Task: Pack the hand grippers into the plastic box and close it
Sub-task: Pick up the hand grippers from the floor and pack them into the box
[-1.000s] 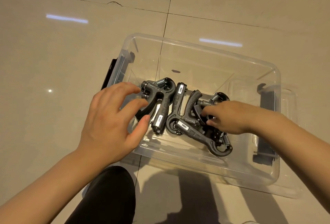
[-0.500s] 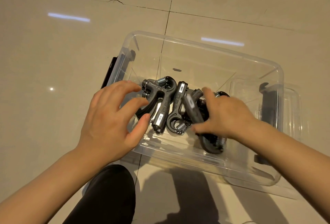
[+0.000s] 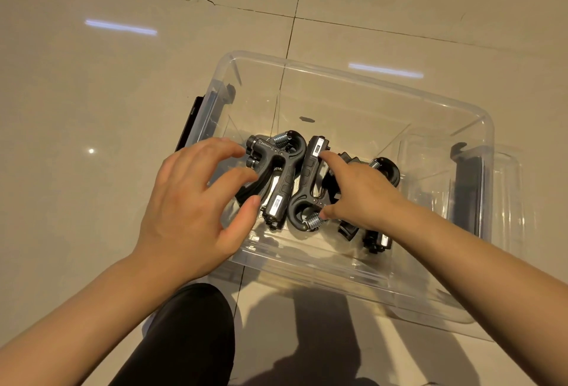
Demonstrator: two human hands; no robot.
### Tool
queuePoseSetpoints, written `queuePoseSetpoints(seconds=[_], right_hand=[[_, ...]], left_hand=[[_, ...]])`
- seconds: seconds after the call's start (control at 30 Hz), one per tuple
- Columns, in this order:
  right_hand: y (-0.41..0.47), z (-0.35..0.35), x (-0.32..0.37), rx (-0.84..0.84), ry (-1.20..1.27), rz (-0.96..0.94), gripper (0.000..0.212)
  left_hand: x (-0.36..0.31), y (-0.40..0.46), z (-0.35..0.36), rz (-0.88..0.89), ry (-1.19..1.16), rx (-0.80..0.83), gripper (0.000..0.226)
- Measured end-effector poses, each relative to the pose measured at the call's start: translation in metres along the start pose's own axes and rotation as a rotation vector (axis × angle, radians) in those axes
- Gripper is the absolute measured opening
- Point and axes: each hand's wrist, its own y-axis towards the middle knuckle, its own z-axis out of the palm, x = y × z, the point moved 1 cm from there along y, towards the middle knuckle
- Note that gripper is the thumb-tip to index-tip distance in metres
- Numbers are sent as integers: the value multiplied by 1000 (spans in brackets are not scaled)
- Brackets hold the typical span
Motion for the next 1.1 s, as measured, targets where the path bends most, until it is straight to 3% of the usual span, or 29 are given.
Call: queuePoseSetpoints(seconds=[0.13,0.33,0.5,0.63,0.87,1.1], right_hand=[[-6,8,-1,56,49,-1,111],[-5,19,-1,-75,-19,-30,90],[-1,7,-6,-17,36,-12,89],[-13,-36,-18,-51,-23,13,63],[-62,-61,-35,-190,-114,-63,52],[-141,-65,4,-174,-279,-132,62]], left_hand=[[-1,0,0,0,1,-5,26],[0,0,0,9,8,-13,26],[1,0,1,18,7,-11,27],[2,0,2,36,5,-7,27],[2,2,2,64,-12,-13,27],[6,9,-15,6,-294,111,30]])
